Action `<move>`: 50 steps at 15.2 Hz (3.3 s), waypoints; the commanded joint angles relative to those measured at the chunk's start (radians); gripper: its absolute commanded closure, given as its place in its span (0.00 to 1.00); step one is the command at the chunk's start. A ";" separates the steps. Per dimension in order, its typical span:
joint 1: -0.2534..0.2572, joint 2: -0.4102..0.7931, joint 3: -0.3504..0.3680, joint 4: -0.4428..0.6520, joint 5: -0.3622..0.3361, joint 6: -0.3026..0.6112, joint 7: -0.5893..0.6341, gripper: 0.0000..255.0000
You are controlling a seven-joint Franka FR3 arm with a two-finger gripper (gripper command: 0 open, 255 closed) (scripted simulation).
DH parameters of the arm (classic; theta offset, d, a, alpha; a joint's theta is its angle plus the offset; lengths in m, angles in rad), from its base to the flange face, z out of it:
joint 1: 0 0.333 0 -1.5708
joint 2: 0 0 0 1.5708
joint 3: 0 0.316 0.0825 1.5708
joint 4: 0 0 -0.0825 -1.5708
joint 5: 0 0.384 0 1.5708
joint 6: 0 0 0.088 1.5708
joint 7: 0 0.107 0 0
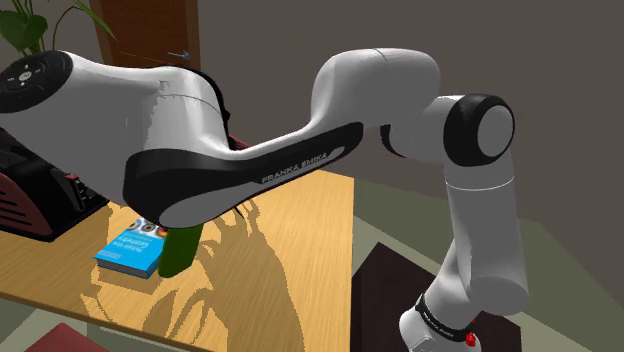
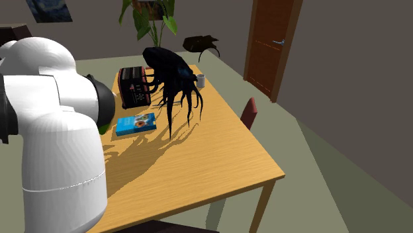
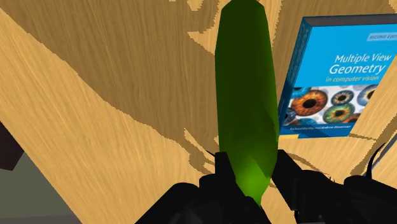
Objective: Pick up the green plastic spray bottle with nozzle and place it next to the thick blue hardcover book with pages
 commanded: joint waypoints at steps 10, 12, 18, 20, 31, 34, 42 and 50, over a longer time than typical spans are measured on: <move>-0.017 0.036 -0.015 -0.099 -0.027 0.102 0.067 1.00; -0.017 0.045 -0.019 -0.113 -0.034 0.119 0.079 1.00; -0.016 0.075 -0.033 -0.148 -0.057 0.166 0.115 1.00; -0.014 0.087 -0.039 -0.158 -0.066 0.181 0.126 1.00; -0.010 0.117 -0.052 -0.177 -0.089 0.214 0.155 1.00; -0.008 0.119 -0.052 -0.174 -0.090 0.212 0.155 0.00; 0.035 0.097 -0.029 -0.096 -0.055 0.120 0.131 0.00; 0.035 0.097 -0.029 -0.096 -0.055 0.120 0.131 0.00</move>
